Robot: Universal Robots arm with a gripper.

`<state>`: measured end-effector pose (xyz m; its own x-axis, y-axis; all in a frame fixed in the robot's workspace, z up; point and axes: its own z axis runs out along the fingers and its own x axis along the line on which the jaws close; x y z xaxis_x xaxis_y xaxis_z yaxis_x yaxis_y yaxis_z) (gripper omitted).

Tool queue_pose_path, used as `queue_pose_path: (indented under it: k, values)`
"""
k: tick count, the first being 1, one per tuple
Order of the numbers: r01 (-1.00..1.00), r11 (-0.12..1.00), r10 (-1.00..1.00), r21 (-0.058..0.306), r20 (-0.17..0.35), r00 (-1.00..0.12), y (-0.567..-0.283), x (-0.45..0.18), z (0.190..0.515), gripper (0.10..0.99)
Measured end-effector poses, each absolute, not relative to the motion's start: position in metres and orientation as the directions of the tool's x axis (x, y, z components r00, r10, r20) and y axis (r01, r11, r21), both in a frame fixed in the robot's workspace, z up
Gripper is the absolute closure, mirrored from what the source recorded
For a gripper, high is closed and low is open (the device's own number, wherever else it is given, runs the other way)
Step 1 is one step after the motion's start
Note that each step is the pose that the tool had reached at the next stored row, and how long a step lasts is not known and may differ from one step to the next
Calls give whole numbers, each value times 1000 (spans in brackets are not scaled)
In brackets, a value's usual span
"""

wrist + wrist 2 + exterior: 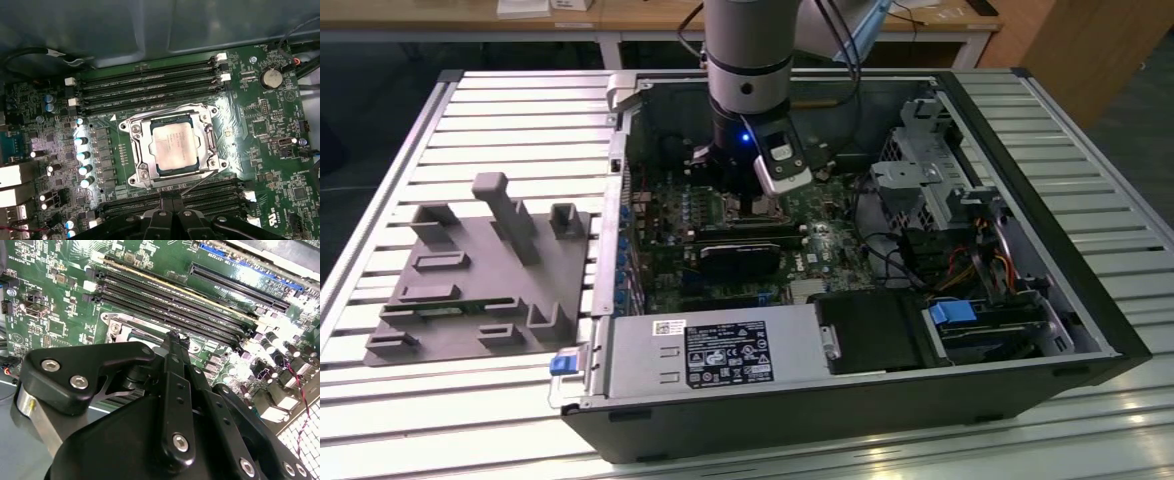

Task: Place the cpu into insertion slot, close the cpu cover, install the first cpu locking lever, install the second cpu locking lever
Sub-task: 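Install the second cpu locking lever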

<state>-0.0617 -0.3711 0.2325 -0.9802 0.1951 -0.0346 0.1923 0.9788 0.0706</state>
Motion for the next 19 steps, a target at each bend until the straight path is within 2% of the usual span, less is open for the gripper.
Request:
queue_pose_path:
  k: [19]
  values:
    - [192,970,197,151,-21,-980,-388,-75,221,984]
